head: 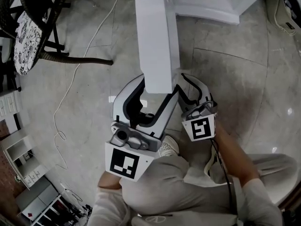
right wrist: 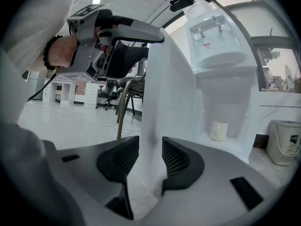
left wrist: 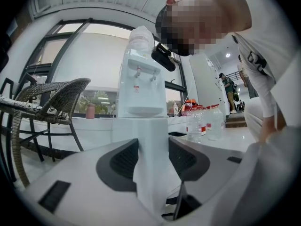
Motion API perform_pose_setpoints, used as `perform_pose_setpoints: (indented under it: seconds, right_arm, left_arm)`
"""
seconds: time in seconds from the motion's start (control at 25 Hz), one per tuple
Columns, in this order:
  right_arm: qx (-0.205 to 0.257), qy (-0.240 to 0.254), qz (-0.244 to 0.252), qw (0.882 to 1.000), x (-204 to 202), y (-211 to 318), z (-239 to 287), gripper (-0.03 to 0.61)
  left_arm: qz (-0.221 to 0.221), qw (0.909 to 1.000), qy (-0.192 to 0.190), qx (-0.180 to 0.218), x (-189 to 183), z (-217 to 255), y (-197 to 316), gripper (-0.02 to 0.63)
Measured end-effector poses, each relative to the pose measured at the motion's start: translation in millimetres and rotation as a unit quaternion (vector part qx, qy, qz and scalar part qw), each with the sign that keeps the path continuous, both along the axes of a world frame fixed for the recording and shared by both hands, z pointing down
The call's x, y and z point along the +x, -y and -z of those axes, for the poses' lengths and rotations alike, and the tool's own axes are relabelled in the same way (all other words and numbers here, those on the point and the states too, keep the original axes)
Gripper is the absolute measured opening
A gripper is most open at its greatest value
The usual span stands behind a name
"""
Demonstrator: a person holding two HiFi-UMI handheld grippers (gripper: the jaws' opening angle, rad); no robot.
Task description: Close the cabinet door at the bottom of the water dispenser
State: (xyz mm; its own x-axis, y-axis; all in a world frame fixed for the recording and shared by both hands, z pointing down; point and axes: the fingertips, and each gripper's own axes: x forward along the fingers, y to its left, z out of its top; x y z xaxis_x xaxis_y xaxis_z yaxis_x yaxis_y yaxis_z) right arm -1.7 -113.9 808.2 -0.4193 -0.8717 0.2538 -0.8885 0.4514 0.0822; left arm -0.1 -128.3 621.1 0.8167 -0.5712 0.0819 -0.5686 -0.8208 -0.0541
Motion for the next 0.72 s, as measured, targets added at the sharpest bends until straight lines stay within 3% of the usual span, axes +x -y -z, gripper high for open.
perform_pose_setpoints:
  seconds: [0.72]
  right_arm:
    - [0.028,0.014,-0.083,0.996,51.2,-2.9,2.1,0.153]
  left_arm:
    - [-0.081,0.9964,0.002,0.024,47.3,-0.8,-16.2,0.153]
